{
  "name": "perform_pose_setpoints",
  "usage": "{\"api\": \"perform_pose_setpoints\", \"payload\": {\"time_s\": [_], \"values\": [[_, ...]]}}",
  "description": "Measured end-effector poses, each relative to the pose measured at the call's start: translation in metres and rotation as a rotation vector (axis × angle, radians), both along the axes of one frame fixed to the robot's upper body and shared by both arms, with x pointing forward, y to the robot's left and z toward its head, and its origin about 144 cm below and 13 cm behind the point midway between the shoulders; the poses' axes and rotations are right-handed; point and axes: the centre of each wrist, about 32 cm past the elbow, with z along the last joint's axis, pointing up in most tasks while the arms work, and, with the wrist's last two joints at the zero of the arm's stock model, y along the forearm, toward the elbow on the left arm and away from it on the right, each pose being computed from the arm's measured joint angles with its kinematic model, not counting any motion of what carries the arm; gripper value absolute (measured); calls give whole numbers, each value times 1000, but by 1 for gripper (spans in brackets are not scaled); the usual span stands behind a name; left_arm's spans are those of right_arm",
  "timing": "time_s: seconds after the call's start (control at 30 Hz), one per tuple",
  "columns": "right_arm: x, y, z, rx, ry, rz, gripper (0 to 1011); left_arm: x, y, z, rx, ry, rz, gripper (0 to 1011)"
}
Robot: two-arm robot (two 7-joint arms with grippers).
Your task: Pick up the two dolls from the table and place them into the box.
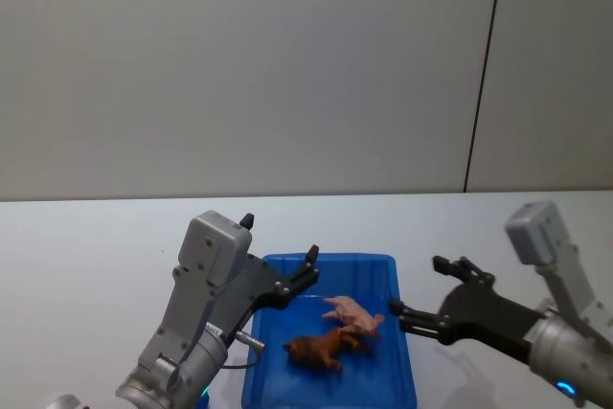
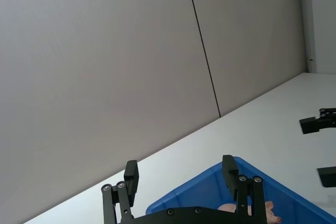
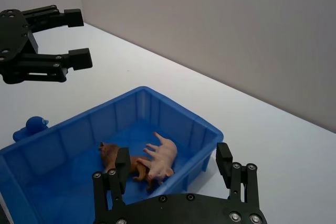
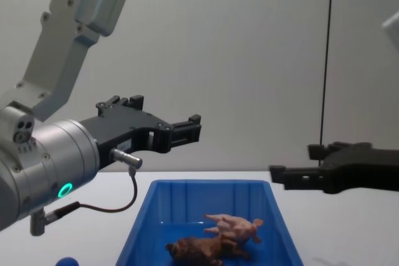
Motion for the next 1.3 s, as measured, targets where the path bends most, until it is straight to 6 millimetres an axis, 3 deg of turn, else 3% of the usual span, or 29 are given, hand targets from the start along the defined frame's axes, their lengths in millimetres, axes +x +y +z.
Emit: {"api": "perform_pose_setpoints", "payload": {"time_s": [0.53, 1.3], "values": [[-18, -26, -4, 11, -51, -13, 1001, -9, 8, 0, 20, 9, 37, 1003], [-24, -33, -4, 13, -67, -16, 1001, -71, 58, -18, 65, 150, 208, 1003]]}}
